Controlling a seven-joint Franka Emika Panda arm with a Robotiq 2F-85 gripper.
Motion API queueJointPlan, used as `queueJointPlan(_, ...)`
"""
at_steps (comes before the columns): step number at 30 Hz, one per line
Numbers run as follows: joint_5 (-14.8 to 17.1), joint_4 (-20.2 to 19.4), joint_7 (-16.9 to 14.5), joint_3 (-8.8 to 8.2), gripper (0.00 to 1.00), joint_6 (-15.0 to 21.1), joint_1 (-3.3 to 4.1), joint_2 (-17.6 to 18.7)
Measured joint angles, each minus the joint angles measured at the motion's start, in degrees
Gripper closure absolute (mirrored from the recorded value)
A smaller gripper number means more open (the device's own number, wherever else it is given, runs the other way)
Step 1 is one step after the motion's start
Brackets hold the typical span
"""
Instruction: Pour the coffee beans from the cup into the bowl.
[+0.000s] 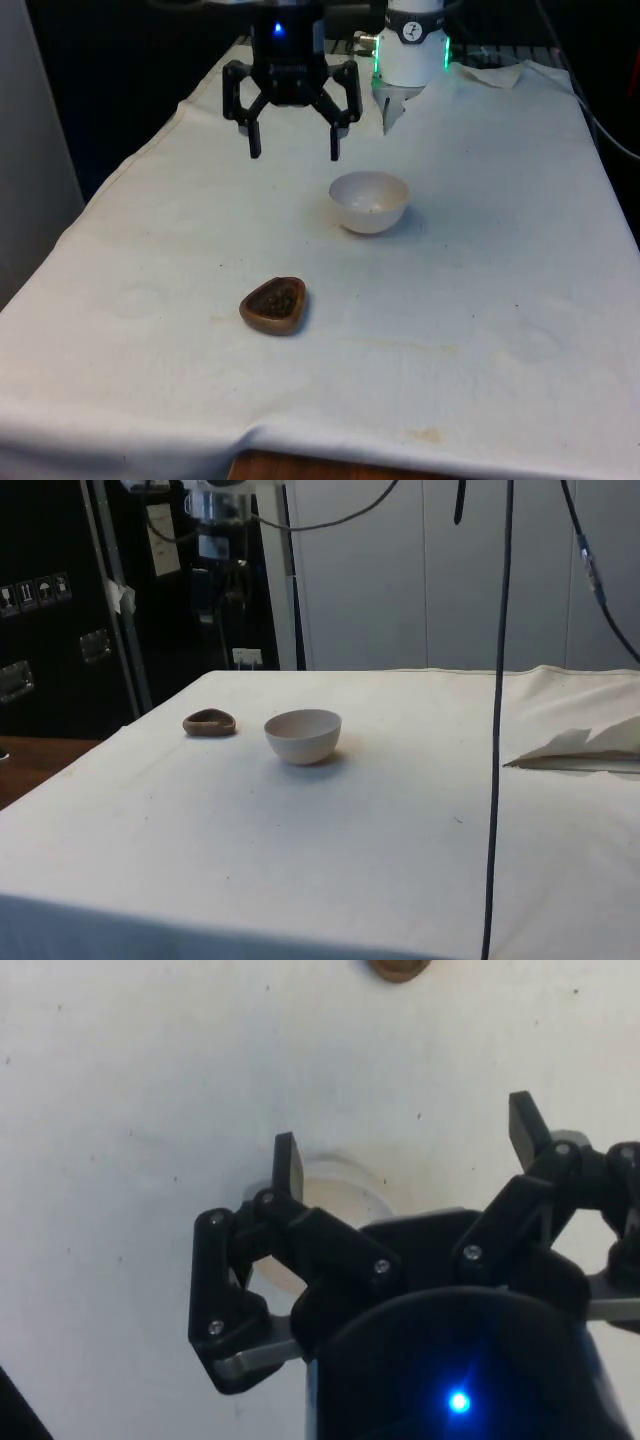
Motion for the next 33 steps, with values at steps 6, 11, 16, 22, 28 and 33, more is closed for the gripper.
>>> queueJointPlan(6, 2.0, 0.6, -2.1, -0.8, 0.0, 2.4, -0.23, 2.3)
queueJointPlan(11, 3.0, 3.2, -2.8, -1.09, 0.0, 3.6, -0.34, 5.4)
queueJointPlan(16, 3.7, 7.6, -2.8, -1.26, 0.0, 3.6, -0.52, 9.3)
queueJointPlan(22, 4.0, 11.9, -2.8, -1.32, 0.0, 3.0, -0.63, 12.8)
queueJointPlan(28, 4.0, 13.2, -2.7, -1.32, 0.0, 2.8, -0.63, 13.9)
queueJointPlan(33, 4.0, 16.2, -2.7, -1.43, 0.0, 2.9, -0.8, 16.8)
